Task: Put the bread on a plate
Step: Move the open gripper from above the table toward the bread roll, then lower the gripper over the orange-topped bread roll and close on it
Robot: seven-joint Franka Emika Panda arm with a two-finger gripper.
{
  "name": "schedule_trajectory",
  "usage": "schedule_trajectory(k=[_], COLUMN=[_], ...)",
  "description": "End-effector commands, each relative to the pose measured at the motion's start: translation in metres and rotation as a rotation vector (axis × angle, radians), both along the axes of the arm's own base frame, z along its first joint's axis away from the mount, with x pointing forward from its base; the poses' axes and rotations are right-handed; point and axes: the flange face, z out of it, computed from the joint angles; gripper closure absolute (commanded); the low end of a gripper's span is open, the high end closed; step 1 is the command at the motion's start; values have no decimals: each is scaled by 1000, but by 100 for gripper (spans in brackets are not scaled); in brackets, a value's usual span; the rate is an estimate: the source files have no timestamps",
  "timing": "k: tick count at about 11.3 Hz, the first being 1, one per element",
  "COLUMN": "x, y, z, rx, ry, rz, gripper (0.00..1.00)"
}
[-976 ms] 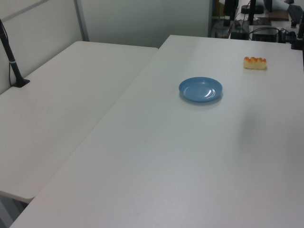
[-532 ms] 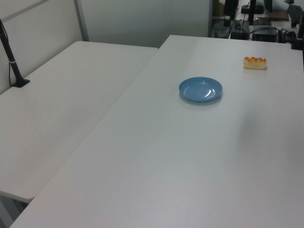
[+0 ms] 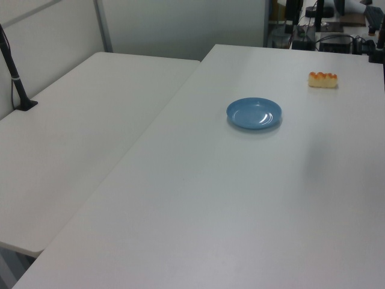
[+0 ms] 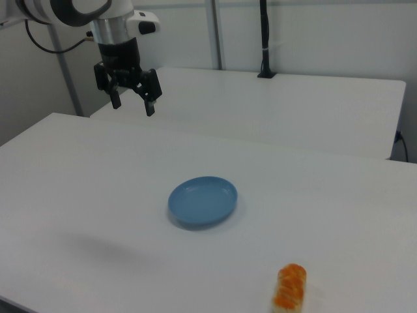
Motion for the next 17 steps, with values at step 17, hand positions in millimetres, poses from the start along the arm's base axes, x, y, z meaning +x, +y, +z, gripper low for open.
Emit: schedule_trajectory(k=[17], x=[-115], y=[-318], z=[-147], rx=[-159], ry=[-13], rz=[65], gripper=[0])
